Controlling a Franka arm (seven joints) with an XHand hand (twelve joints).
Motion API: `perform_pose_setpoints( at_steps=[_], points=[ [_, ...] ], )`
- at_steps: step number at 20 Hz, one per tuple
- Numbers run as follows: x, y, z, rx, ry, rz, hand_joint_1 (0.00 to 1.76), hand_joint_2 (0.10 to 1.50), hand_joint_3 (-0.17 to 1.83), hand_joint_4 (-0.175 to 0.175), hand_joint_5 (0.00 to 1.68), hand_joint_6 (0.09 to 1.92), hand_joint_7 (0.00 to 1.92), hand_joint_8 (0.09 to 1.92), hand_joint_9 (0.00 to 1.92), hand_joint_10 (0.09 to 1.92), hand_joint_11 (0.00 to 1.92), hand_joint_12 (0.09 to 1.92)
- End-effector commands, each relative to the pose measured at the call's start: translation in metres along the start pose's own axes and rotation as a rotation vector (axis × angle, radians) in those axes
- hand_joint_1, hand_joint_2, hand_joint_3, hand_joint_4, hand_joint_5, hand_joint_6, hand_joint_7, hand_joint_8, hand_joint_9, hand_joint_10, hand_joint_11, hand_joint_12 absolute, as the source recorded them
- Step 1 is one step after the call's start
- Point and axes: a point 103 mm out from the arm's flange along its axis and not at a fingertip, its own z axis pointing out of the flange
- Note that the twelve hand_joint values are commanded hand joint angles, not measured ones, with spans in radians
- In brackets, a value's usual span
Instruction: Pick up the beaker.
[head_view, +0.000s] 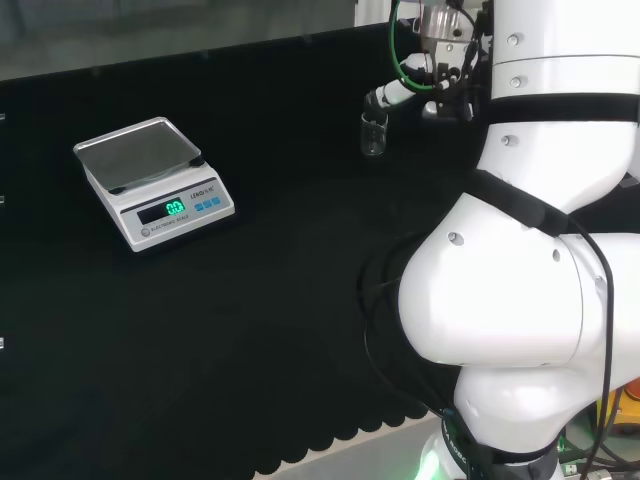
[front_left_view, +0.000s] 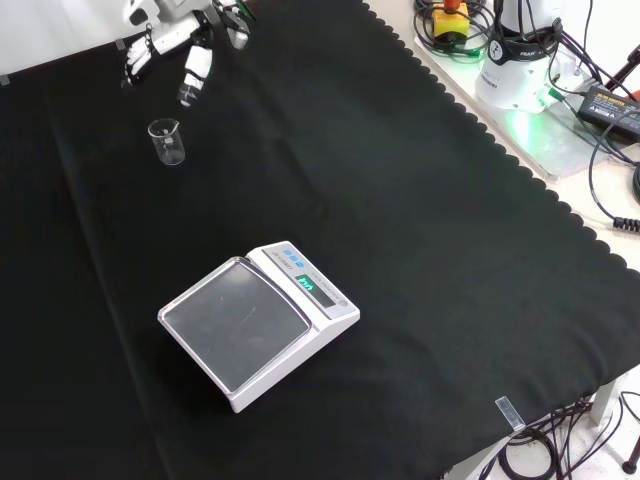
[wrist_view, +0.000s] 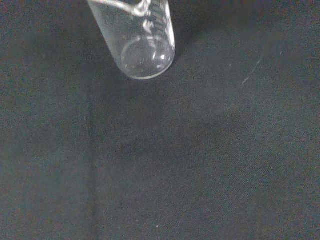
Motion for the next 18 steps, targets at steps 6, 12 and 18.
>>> perform_pose_setpoints(
  at_steps=[6,12,18],
  points=[
    [0.026,0.021,0.022,0.051,-0.004,-0.014,0.34,0.89,0.19,-0.076,0.36,0.09,0.01,0.81,0.0,0.81,0.03,1.52],
    [0.034,0.031,0.03,0.07,-0.008,-0.011,0.34,0.89,0.19,-0.076,0.36,0.09,0.01,0.81,0.0,0.81,0.03,1.52],
    [0.032,0.038,0.042,0.091,-0.003,0.002,0.34,0.89,0.19,-0.076,0.36,0.09,0.02,0.82,0.0,0.8,0.03,1.52]
  ],
)
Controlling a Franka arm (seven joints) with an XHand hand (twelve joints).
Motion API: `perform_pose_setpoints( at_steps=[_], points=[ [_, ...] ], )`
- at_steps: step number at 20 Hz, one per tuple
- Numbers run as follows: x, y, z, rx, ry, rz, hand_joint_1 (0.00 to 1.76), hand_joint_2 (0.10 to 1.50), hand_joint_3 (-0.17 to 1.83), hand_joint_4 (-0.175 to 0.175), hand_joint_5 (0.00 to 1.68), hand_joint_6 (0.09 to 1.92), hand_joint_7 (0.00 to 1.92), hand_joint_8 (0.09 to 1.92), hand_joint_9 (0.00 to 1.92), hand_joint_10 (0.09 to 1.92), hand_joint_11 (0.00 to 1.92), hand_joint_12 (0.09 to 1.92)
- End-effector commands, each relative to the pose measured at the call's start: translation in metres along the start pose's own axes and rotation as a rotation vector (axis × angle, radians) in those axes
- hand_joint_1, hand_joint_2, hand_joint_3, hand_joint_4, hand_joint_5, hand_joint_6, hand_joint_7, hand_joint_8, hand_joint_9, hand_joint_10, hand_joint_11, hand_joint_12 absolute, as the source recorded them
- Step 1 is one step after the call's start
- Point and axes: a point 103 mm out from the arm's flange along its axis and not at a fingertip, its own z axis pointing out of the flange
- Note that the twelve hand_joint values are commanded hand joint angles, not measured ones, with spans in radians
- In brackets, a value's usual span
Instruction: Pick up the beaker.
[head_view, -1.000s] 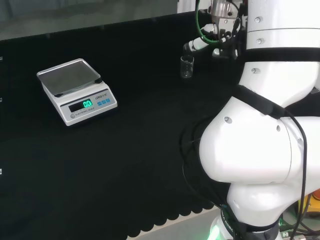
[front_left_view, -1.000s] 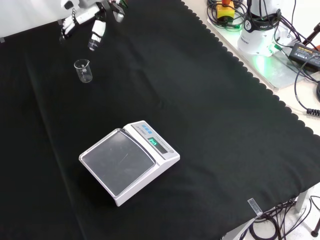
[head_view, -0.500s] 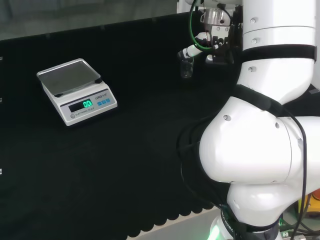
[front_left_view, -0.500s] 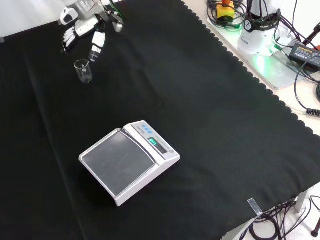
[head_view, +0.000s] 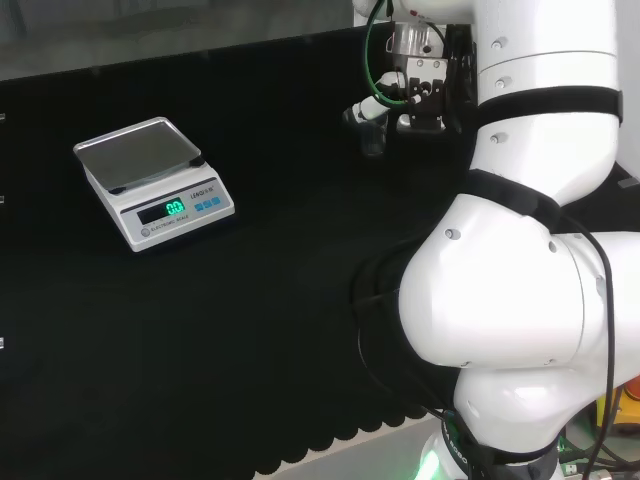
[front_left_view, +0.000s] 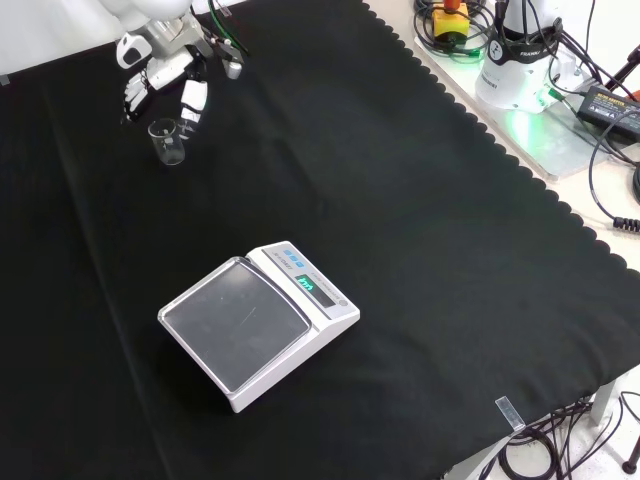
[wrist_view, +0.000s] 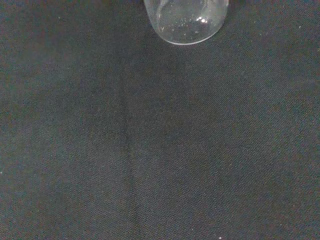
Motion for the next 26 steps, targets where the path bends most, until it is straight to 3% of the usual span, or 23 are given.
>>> perform_pose_setpoints(
  at_steps=[1,9,15,21,26],
  points=[
    [0.001,0.006,0.012,0.028,0.002,0.012,0.34,0.89,0.19,-0.076,0.36,0.09,0.02,0.82,0.0,0.8,0.03,1.52],
    [0.0,0.012,0.013,0.022,0.006,0.031,0.34,0.89,0.18,-0.076,0.36,0.09,0.02,0.82,0.0,0.79,0.02,1.52],
    [0.006,0.011,0.01,-0.062,-0.039,0.045,0.41,0.89,0.17,-0.08,0.37,0.09,0.11,0.86,0.05,0.85,0.06,1.53],
    [0.007,0.01,0.008,-0.114,-0.105,0.065,0.6,0.89,0.17,-0.092,0.48,0.1,0.42,0.89,0.45,0.83,0.3,1.44],
    [0.001,0.009,0.008,-0.137,-0.145,0.082,0.7,0.88,0.18,-0.09,0.54,0.18,0.57,0.86,0.69,0.75,0.47,1.38]
  ],
)
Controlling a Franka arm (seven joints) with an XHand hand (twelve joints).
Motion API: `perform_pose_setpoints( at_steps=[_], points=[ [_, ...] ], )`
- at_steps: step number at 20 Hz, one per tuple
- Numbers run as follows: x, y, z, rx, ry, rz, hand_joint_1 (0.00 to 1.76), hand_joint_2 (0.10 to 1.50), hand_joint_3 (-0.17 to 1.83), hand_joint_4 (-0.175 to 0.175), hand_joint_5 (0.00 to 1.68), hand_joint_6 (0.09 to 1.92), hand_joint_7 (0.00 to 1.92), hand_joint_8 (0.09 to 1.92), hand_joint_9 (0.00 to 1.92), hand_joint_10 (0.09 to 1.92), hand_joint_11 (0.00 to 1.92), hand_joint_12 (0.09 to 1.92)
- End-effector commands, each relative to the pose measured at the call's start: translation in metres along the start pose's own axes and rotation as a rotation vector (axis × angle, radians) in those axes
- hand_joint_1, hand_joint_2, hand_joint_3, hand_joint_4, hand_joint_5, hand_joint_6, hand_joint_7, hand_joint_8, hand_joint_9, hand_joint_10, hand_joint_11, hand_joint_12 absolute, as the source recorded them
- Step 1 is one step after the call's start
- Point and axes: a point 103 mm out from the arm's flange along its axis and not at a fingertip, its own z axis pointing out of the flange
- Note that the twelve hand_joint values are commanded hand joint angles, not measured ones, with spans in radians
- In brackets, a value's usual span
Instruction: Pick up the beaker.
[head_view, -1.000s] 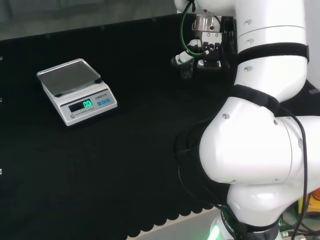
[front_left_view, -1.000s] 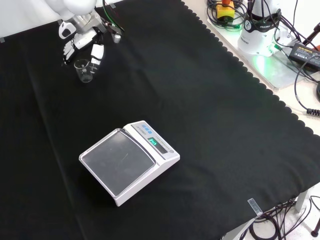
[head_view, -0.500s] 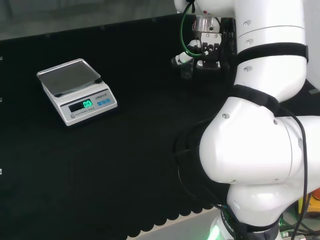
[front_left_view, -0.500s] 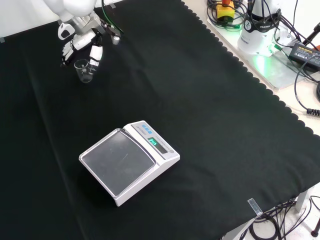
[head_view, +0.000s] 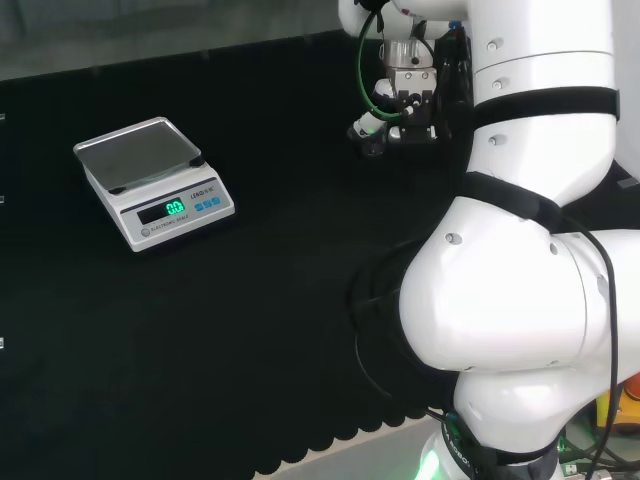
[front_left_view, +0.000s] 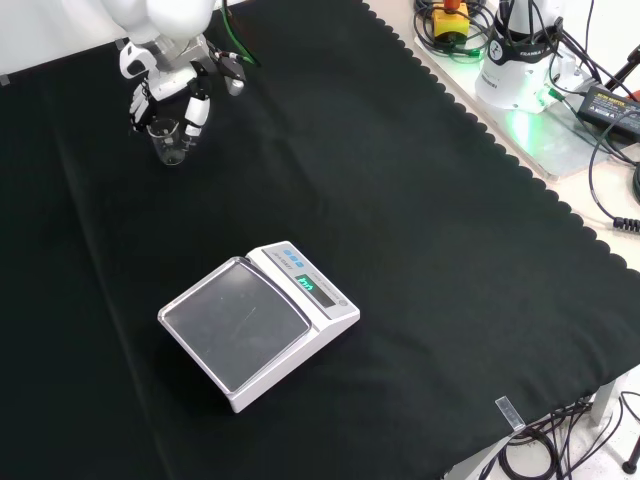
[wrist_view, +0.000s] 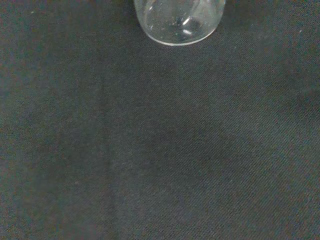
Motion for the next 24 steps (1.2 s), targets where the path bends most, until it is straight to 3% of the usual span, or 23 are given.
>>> perform_pose_setpoints(
  at_steps=[1,5,8,15,22,24],
  points=[
    [-0.006,-0.001,-0.006,-0.043,-0.066,0.023,0.72,0.88,0.19,-0.088,0.55,0.24,0.61,0.85,0.76,0.71,0.52,1.36],
    [-0.01,-0.001,-0.008,-0.055,-0.086,0.027,0.78,0.85,0.25,-0.082,0.54,0.54,0.71,0.82,0.93,0.62,0.62,1.31],
    [-0.01,-0.001,-0.008,-0.07,-0.092,0.03,0.81,0.83,0.27,-0.078,0.57,0.63,0.75,0.82,0.99,0.61,0.66,1.3],
    [-0.008,0.001,-0.004,-0.103,-0.09,0.032,0.86,0.79,0.35,-0.06,0.7,0.69,0.87,0.79,1.15,0.55,0.75,1.26],
    [-0.003,-0.008,-0.017,-0.244,-0.065,0.025,0.92,0.74,0.46,-0.022,1.03,0.59,1.19,0.63,1.4,0.43,0.86,1.21],
    [-0.002,-0.012,-0.023,-0.278,-0.059,0.017,1.03,0.82,0.35,0.107,1.16,0.61,1.34,0.56,1.49,0.39,0.9,1.2]
  ],
)
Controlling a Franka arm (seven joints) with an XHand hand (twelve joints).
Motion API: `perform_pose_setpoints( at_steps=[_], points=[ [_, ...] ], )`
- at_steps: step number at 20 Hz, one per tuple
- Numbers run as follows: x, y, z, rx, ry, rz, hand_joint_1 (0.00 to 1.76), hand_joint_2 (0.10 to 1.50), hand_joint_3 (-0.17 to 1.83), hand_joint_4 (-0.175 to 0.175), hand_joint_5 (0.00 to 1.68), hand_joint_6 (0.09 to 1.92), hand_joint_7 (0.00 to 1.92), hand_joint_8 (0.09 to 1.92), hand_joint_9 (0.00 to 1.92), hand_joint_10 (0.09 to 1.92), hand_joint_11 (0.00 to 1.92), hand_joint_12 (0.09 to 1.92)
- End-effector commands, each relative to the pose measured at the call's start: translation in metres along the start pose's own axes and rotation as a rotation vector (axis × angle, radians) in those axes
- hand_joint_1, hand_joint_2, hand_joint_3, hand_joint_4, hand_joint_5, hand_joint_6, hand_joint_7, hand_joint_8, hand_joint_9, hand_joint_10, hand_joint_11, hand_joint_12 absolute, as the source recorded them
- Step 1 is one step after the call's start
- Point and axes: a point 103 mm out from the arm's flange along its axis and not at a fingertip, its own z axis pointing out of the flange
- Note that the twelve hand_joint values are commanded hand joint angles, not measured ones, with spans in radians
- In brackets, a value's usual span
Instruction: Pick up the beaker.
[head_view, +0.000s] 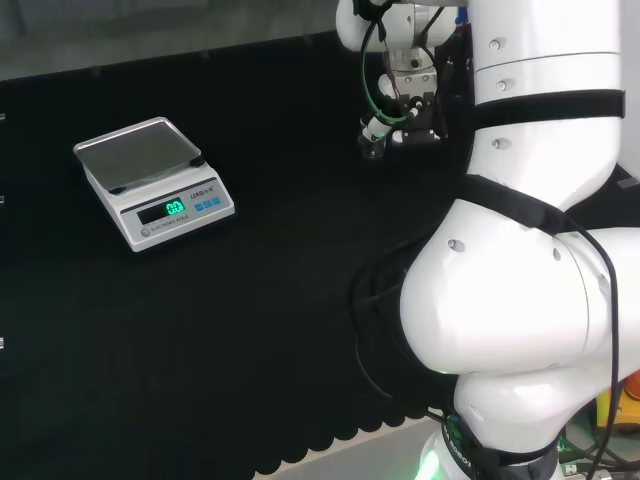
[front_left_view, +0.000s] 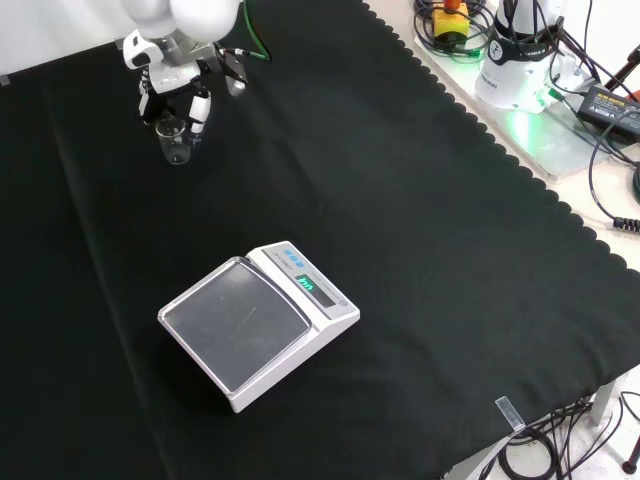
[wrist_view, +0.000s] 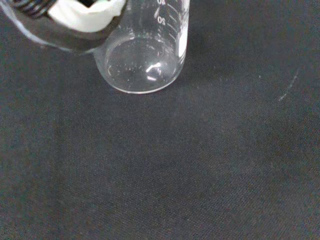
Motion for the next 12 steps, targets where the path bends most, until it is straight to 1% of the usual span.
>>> perform_pose_setpoints(
  at_steps=[1,2,4,6,8,9,11,12],
  points=[
    [0.004,-0.01,-0.022,-0.151,0.034,-0.007,1.07,0.81,0.35,0.141,1.23,0.57,1.42,0.51,1.55,0.37,0.93,1.17],
    [0.005,-0.012,-0.028,-0.166,0.047,-0.01,1.1,0.79,0.39,0.159,1.28,0.52,1.49,0.45,1.6,0.34,0.96,1.15],
    [0.005,-0.017,-0.041,-0.187,0.066,-0.019,1.13,0.71,0.5,0.172,1.34,0.47,1.6,0.35,1.68,0.26,1.01,1.11],
    [0.008,-0.024,-0.059,-0.198,0.09,-0.038,1.14,0.66,0.6,0.175,1.37,0.46,1.67,0.27,1.74,0.2,1.04,1.09],
    [0.014,-0.034,-0.084,-0.208,0.106,-0.065,1.15,0.62,0.65,0.175,1.39,0.46,1.71,0.23,1.77,0.17,1.06,1.08],
    [0.021,-0.038,-0.095,-0.212,0.107,-0.078,1.15,0.61,0.67,0.175,1.39,0.46,1.72,0.22,1.78,0.16,1.07,1.07],
    [0.029,-0.051,-0.122,-0.207,0.109,-0.106,1.16,0.59,0.7,0.175,1.4,0.46,1.75,0.21,1.81,0.14,1.08,1.06],
    [0.028,-0.059,-0.135,-0.202,0.115,-0.119,1.16,0.58,0.72,0.173,1.4,0.46,1.76,0.2,1.81,0.14,1.09,1.06]
  ],
)
